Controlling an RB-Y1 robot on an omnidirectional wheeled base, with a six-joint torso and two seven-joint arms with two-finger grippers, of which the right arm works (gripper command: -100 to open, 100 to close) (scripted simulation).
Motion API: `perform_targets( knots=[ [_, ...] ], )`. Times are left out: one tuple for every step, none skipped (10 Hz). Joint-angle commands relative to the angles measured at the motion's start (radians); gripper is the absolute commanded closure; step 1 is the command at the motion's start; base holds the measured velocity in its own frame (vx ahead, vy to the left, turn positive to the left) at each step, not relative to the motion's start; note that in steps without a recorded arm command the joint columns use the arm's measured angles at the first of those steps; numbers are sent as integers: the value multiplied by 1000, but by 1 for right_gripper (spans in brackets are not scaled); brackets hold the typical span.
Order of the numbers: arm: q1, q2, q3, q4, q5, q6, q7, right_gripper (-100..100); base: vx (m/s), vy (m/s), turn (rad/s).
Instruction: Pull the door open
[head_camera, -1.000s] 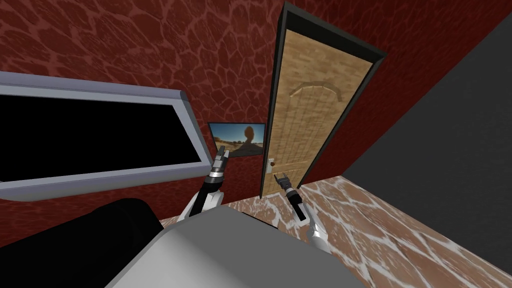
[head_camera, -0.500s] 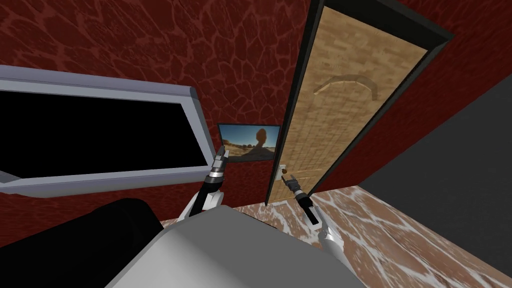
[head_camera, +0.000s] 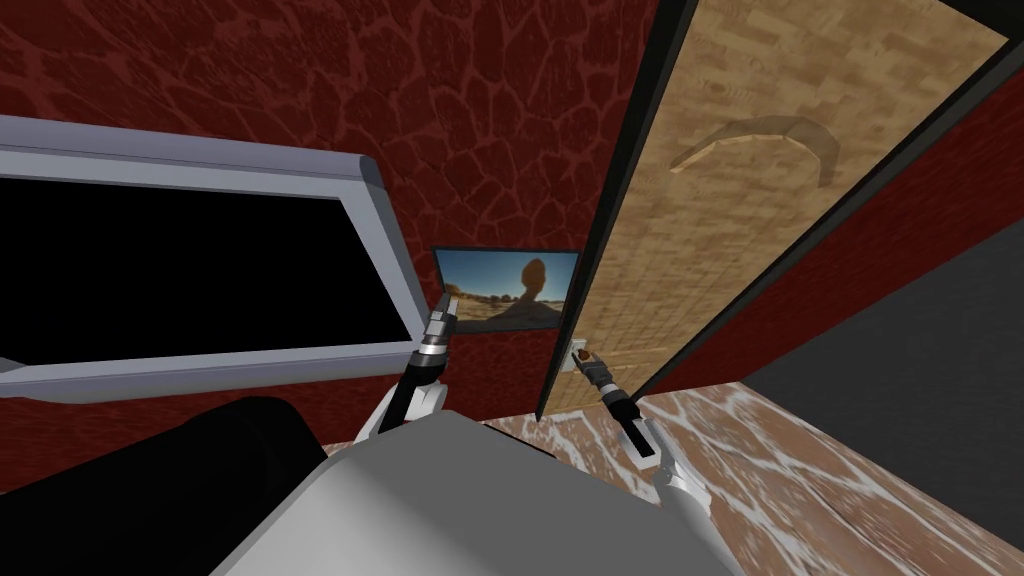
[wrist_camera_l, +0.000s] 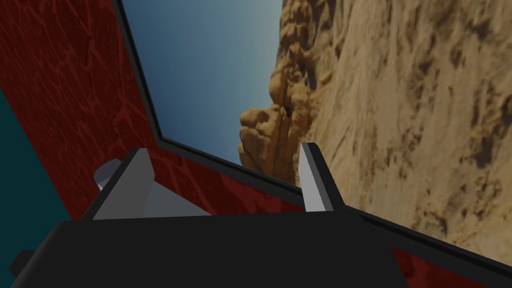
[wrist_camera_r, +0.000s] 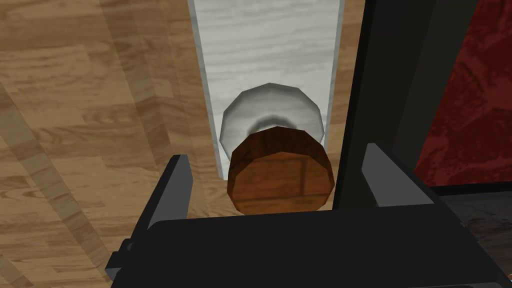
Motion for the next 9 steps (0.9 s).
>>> perform_targets(
  knots=[
    [0, 1, 1, -1, 1, 2, 0, 100, -7, -6, -9],
    [0, 1, 1, -1, 1, 2, 0, 100, -9, -11, -1],
    [0, 1, 1, -1, 1, 2, 0, 100, -5, -5, 5],
    [0, 1, 1, -1, 1, 2, 0, 100, 0, 0, 0],
    [0, 1, 1, -1, 1, 2, 0, 100, 0, 0, 0],
    [0, 1, 1, -1, 1, 2, 0, 100, 0, 0, 0],
    [-4, 4, 8, 0, -31, 7, -28, 100, -48, -37, 75],
    [-5, 6, 11, 1, -44, 9, -40, 100, -94, -72, 81],
    [-8, 9, 17, 2, -70, 13, -64, 100, -105, -101, 82]
  ],
)
